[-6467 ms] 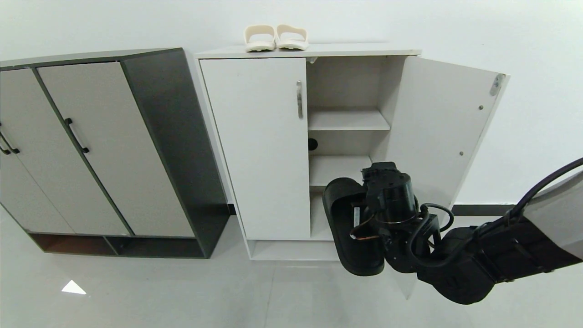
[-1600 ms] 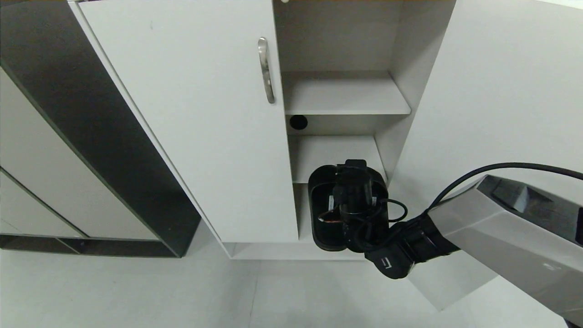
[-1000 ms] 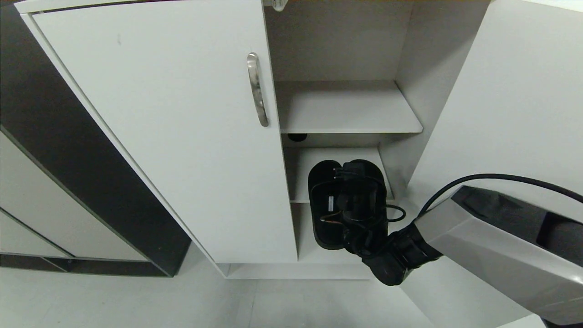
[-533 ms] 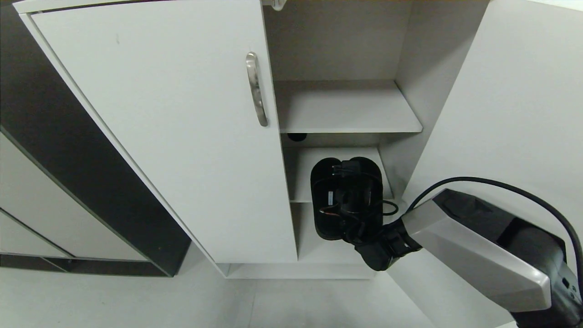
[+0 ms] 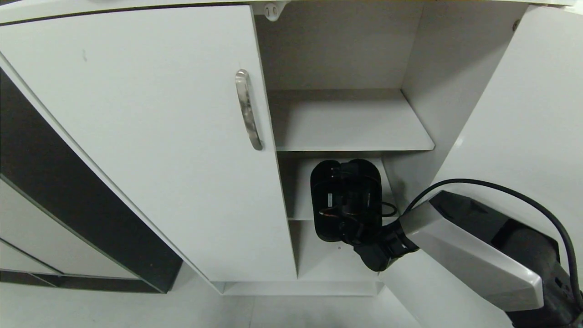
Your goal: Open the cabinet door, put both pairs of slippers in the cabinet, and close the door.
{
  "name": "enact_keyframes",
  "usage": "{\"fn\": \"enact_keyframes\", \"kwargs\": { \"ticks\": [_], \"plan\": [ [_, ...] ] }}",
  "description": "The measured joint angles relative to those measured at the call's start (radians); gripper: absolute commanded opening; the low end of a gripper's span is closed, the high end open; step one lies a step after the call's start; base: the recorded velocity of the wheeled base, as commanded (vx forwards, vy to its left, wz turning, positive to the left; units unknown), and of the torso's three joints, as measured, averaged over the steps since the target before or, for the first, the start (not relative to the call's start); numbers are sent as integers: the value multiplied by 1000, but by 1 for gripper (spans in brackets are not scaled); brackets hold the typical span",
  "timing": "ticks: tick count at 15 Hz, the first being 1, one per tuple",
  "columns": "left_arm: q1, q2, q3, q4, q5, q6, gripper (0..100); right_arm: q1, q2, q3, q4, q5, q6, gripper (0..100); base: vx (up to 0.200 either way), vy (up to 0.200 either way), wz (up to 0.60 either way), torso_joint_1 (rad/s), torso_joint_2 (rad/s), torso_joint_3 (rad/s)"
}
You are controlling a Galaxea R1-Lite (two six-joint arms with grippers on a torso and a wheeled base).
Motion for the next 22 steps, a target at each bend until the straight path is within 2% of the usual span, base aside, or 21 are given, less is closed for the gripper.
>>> {"fn": "enact_keyframes", "kwargs": {
  "ticks": [11, 20, 21, 22],
  "plan": [
    [0, 0, 0, 0, 0, -1, 0, -44, 60, -206, 130, 0, 2, 0, 0, 0, 0, 0, 0, 0],
    [0, 0, 0, 0, 0, -2, 0, -51, 96, -237, 139, 0, 7, 0, 0, 0, 0, 0, 0, 0],
    [0, 0, 0, 0, 0, -1, 0, -52, 98, -237, 139, 0, 6, 100, 0, 0, 0, 0, 0, 0],
    [0, 0, 0, 0, 0, -1, 0, -53, 99, -237, 139, 0, 6, 100, 0, 0, 0, 0, 0, 0]
  ]
}}
